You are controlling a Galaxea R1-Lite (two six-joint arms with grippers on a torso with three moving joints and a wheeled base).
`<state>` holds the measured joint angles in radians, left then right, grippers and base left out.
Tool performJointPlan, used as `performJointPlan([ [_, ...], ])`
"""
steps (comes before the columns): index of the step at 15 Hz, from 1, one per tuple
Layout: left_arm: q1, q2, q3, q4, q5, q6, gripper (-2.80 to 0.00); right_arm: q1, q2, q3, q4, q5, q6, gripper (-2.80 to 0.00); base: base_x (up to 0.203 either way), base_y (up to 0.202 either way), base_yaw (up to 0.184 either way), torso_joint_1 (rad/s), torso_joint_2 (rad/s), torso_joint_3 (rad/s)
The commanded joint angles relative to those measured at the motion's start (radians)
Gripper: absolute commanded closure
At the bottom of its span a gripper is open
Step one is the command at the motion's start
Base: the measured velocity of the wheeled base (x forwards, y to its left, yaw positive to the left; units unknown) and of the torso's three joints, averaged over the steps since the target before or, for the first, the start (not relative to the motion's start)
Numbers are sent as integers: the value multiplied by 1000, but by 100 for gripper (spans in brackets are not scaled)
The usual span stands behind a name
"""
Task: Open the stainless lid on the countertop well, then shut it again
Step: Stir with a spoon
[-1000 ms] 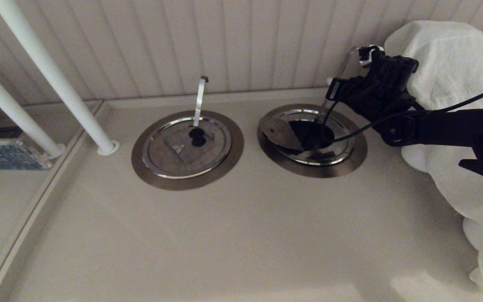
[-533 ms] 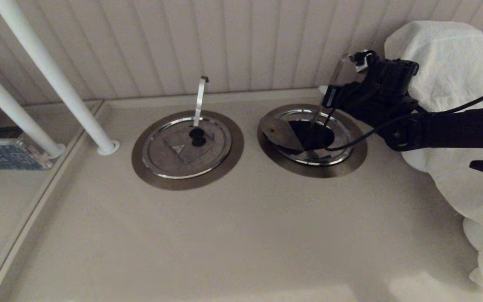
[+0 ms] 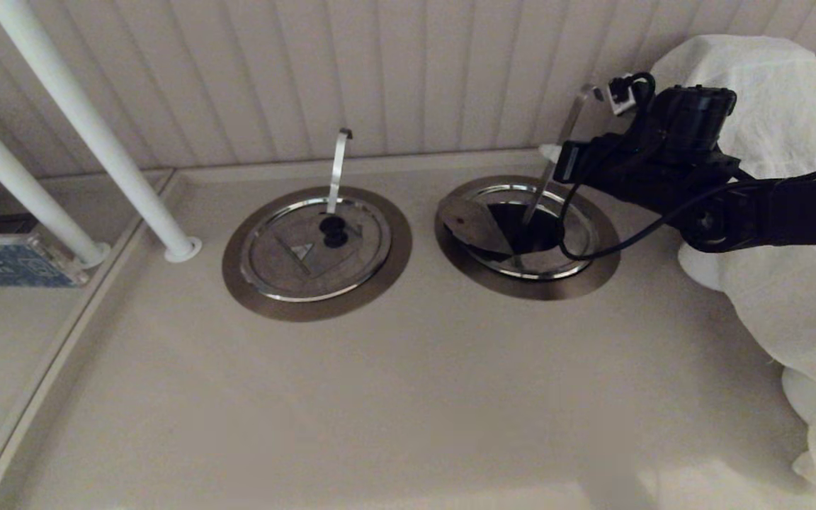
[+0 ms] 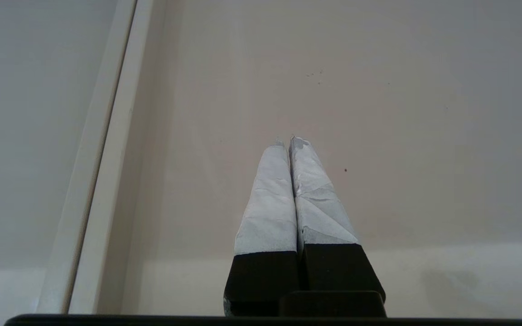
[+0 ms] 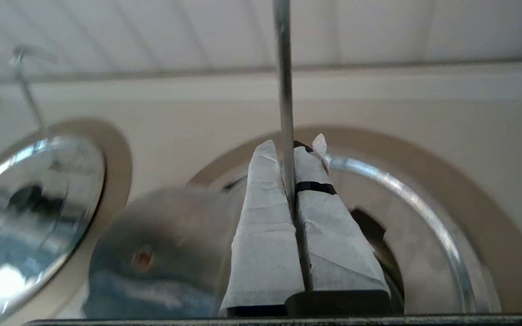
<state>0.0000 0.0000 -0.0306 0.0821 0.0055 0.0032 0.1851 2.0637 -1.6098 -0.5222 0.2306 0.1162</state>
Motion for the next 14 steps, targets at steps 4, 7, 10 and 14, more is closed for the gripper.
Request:
performJointPlan([
  [4,0,0,0,1,1,0,0,-32,-52,36,81,37,-89,0,0,0,0,0,0,0],
  [7,0,0,0,1,1,0,0,-73,-70,36,127,58,-124,0,0,0,0,0,0,0],
  [10,0,0,0,1,1,0,0,-84,-61,31,124,61,-125,0,0,0,0,0,0,0],
  [14,0,0,0,1,1,0,0,-56,1,0,18,52,-59,0,0,0,0,0,0,0],
])
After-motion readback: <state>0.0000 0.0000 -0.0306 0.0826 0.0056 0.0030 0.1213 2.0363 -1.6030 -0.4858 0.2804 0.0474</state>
